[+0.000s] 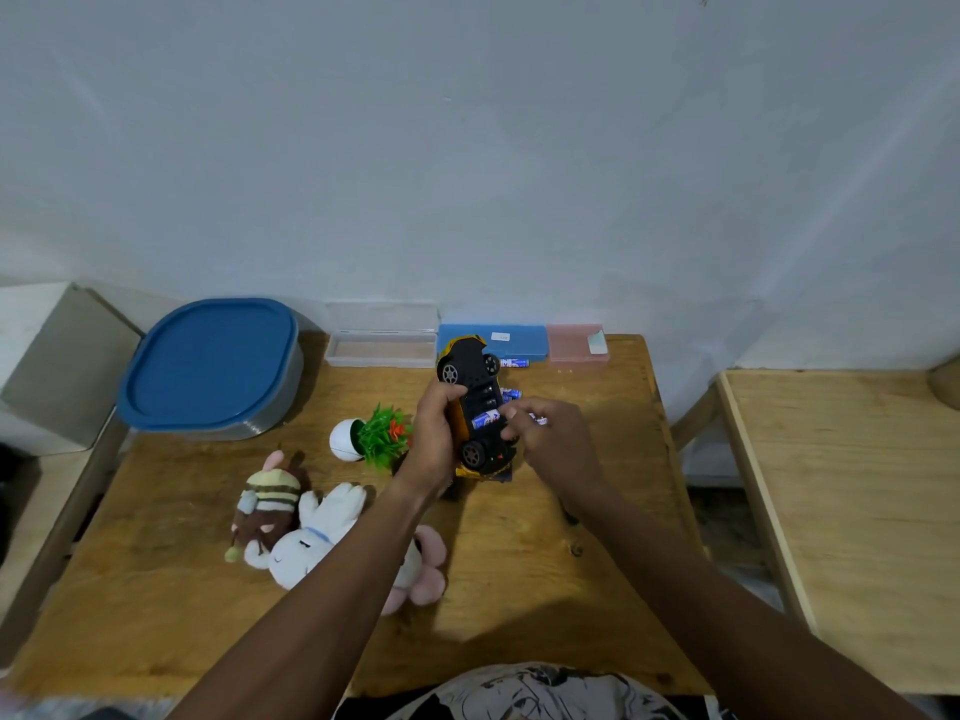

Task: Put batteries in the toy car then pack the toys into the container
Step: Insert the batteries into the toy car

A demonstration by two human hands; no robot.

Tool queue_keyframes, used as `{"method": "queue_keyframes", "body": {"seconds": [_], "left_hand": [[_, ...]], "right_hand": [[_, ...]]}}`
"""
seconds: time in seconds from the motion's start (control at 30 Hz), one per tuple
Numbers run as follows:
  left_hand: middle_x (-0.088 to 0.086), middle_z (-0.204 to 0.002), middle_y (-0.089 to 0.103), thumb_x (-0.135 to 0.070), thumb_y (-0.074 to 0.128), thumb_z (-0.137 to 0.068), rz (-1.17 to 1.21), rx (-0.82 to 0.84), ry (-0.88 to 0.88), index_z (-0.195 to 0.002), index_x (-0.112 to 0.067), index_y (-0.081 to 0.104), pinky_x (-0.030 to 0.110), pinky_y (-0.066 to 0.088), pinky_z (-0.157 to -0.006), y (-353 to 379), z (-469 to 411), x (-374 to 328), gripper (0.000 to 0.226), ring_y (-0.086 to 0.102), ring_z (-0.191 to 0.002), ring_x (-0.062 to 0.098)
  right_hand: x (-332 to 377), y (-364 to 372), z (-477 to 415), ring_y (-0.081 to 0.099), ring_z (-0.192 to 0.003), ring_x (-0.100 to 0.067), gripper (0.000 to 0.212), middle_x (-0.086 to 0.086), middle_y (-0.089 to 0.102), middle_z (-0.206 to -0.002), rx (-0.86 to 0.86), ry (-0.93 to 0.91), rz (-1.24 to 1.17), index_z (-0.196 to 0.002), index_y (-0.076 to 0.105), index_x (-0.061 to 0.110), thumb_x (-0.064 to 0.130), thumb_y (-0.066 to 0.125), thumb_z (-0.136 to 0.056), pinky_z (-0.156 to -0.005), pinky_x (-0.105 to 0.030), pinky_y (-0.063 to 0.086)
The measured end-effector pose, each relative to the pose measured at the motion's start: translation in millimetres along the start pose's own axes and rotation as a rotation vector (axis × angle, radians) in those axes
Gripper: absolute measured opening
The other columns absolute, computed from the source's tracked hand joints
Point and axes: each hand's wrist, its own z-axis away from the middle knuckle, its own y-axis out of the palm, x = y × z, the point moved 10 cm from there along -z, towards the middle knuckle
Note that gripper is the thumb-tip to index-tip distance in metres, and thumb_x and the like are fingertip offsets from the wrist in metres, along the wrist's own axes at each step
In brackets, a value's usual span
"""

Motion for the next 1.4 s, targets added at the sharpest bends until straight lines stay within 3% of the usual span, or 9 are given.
{"method": "queue_keyframes", "body": {"seconds": [0.27, 0.4, 0.57, 0.77, 0.93, 1.1, 1.2, 1.3, 1.4], "left_hand": [[0.03, -0.11, 0.058, -0.027, 0.049, -0.081, -0.228, -0.022, 0.242, -0.118, -0.005, 0.06, 0.054, 0.047, -0.086, 3, 2, -20, 0.044, 0.058, -0.097, 0.031], [0.028, -0.112, 0.059, -0.028, 0.047, -0.084, -0.277, -0.016, 0.248, -0.121, -0.007, 0.059, 0.059, 0.048, -0.088, 4, 1, -19, 0.044, 0.059, -0.103, 0.043], [0.024, -0.11, 0.062, -0.015, 0.042, -0.09, -0.284, -0.004, 0.239, -0.119, -0.006, 0.06, 0.059, 0.048, -0.09, 4, 0, -15, 0.036, 0.062, -0.101, 0.03], [0.028, -0.111, 0.06, -0.026, 0.045, -0.087, -0.268, -0.02, 0.227, -0.115, -0.012, 0.063, 0.063, 0.046, -0.091, -1, 3, -8, 0.036, 0.056, -0.107, 0.048], [0.027, -0.112, 0.06, -0.029, 0.046, -0.085, -0.253, -0.044, 0.223, -0.116, -0.013, 0.063, 0.062, 0.047, -0.09, -5, 0, -7, 0.038, 0.054, -0.108, 0.049], [0.027, -0.111, 0.061, -0.032, 0.049, -0.085, -0.123, -0.08, 0.091, -0.125, -0.002, 0.058, 0.044, 0.056, -0.076, -15, -3, 14, 0.051, 0.061, -0.098, 0.038], [0.026, -0.107, 0.06, -0.04, 0.059, -0.076, 0.011, -0.114, -0.092, -0.132, 0.005, 0.05, 0.038, 0.057, -0.068, -31, -1, 42, 0.072, 0.065, -0.09, 0.035], [0.025, -0.121, 0.064, -0.038, 0.067, -0.078, -0.131, -0.128, -0.152, -0.133, -0.007, 0.051, 0.04, 0.059, -0.071, -44, 2, 61, 0.065, 0.069, -0.102, 0.037], [0.015, -0.115, 0.072, -0.036, 0.07, -0.089, -0.249, -0.054, -0.219, -0.13, -0.014, 0.059, 0.044, 0.061, -0.08, -38, 9, 82, 0.048, 0.072, -0.1, 0.029]], "right_hand": [[-6, 4, -5, 0.054, -0.055, 0.001, 0.019, -0.001, 0.073, -0.073, 0.031, 0.082, -0.062, -0.092, 0.074, 0.017, 0.021, 0.056, -0.097, -0.058, -0.024, 0.039], [-8, 4, -6, 0.053, -0.06, -0.005, 0.019, -0.003, 0.072, -0.077, 0.032, 0.122, -0.093, -0.088, 0.073, 0.016, 0.019, 0.057, -0.097, -0.057, -0.025, 0.04], [-8, 4, -3, 0.054, -0.048, 0.004, 0.027, -0.003, 0.07, -0.081, 0.072, 0.169, -0.109, -0.089, 0.073, 0.005, 0.031, 0.067, -0.092, -0.042, -0.01, 0.037], [-24, 5, -4, 0.037, -0.036, 0.0, 0.03, -0.006, 0.075, -0.087, 0.11, 0.313, -0.16, -0.088, 0.072, 0.007, 0.036, 0.076, -0.084, -0.038, -0.019, 0.027], [-27, 2, -1, 0.037, -0.035, 0.001, 0.032, -0.006, 0.076, -0.087, 0.068, 0.357, -0.228, -0.089, 0.07, 0.006, 0.035, 0.08, -0.079, -0.038, -0.019, 0.028], [-39, 8, 1, 0.035, -0.042, -0.005, 0.027, 0.001, 0.06, -0.062, 0.062, 0.5, -0.401, -0.101, 0.067, 0.007, 0.017, 0.081, -0.079, -0.038, -0.02, 0.029], [-44, 1, -2, 0.033, -0.049, -0.004, 0.023, -0.004, 0.065, -0.081, 0.071, 0.569, -0.559, -0.105, 0.065, 0.009, 0.013, 0.074, -0.084, -0.043, -0.018, 0.027], [-48, -6, -1, 0.032, -0.049, -0.005, 0.02, -0.001, 0.061, -0.067, 0.11, 0.615, -0.754, -0.102, 0.059, 0.005, 0.014, 0.067, -0.086, -0.042, -0.016, 0.026], [-52, -9, 3, 0.033, -0.05, -0.006, 0.018, -0.002, 0.057, -0.067, 0.121, 0.631, -0.832, -0.1, 0.056, 0.008, 0.013, 0.057, -0.083, -0.038, -0.016, 0.027]]}}
